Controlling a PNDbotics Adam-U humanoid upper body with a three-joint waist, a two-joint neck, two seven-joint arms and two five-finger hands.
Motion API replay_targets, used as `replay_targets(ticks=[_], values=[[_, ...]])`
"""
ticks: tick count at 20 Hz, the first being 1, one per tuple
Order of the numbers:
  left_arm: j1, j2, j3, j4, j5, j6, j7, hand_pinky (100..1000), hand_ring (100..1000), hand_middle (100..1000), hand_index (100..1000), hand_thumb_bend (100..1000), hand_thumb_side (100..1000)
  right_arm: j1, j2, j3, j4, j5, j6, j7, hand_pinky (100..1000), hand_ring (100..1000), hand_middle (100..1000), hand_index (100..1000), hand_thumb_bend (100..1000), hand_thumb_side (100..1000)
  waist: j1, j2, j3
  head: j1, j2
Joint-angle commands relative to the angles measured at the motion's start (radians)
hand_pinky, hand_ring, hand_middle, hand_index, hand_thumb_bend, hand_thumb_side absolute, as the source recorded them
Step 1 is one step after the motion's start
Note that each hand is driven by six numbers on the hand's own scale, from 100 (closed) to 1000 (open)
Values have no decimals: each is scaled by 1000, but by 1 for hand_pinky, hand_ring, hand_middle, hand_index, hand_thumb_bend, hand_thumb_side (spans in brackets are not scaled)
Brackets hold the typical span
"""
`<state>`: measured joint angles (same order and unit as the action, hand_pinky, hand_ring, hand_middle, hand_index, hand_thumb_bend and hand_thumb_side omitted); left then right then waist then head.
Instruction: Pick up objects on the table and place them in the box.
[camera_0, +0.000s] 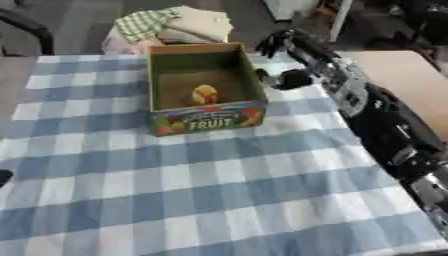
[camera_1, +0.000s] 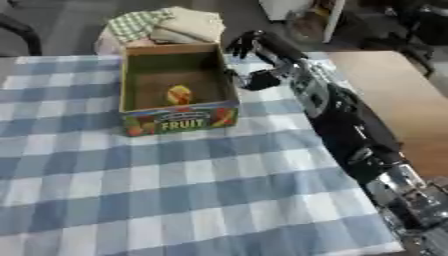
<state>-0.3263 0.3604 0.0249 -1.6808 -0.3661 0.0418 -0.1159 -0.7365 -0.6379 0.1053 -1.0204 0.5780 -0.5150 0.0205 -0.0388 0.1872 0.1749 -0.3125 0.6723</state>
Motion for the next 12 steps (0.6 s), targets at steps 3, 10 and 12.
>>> replay_targets(ticks=[3,10,12], values=[[-5,21,22,-14,-4,5,13,740,580,505,626,692,329,89,-86,-50,-152,-89,51,-54,721,590,568,760,159,346,4,-6,-26,21,-16],[2,22,29,-14,-4,10,23,740,582,507,626,689,331,257,-77,-105,-308,-192,131,-86,716,574,544,747,108,371,7,-1,-55,34,-18],[3,21,29,-14,-3,10,24,740,582,508,626,690,343,304,-68,-117,-353,-221,146,-87,715,572,540,746,100,377,7,-1,-55,35,-14]])
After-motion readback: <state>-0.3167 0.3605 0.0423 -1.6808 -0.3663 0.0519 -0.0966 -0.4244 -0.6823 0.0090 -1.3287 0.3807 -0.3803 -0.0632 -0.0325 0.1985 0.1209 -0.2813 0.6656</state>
